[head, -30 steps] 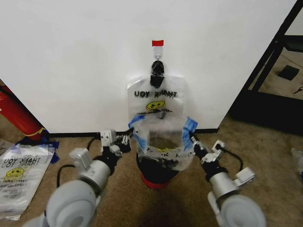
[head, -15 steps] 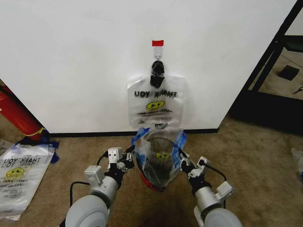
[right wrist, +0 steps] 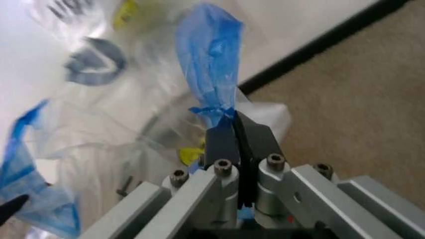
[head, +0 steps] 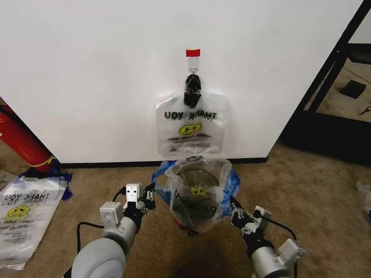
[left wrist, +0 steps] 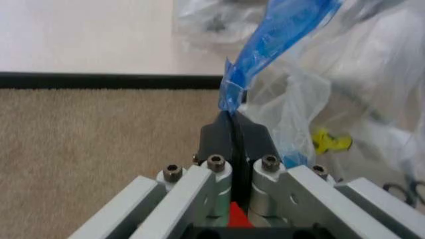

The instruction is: Pick up the garbage bag from the wall and place it over the trash bin.

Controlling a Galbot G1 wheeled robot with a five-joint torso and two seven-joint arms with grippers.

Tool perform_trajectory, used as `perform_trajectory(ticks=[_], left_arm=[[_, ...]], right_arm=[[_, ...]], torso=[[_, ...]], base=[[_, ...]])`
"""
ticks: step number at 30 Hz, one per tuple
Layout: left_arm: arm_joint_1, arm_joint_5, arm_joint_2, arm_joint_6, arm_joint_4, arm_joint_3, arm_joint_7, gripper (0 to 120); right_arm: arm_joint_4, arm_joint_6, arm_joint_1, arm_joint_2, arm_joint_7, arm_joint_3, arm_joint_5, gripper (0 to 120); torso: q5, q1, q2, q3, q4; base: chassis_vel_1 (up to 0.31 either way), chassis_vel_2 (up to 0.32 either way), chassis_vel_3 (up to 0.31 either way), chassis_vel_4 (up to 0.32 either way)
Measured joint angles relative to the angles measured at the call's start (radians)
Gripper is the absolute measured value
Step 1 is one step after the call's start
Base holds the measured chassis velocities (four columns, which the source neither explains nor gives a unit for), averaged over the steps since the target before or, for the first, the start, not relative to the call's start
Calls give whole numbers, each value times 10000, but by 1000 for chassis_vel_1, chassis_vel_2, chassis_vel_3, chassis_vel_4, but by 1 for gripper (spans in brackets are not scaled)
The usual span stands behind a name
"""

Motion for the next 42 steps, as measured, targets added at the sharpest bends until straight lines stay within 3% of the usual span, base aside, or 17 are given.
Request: perform_trajectory(ticks=[8,26,42], left_arm=[[-311,206,-77,77,717,618,-52,0],[-823,323,159,435,1649,1244,-174,0],[-567,1377,66,102,2341,1440,125,0]], right_arm=[[-616,-527,382,7,888,114,72,0],[-1507,-897,1044,-12,1170,70,94,0],[-2501,-953,1583,-34,1130,110,-325,0]], torso=[[0,0,0,1,-2],[0,0,0,1,-1],[0,0,0,1,-1]], base=[[0,0,0,0],[0,0,0,0],[0,0,0,0]])
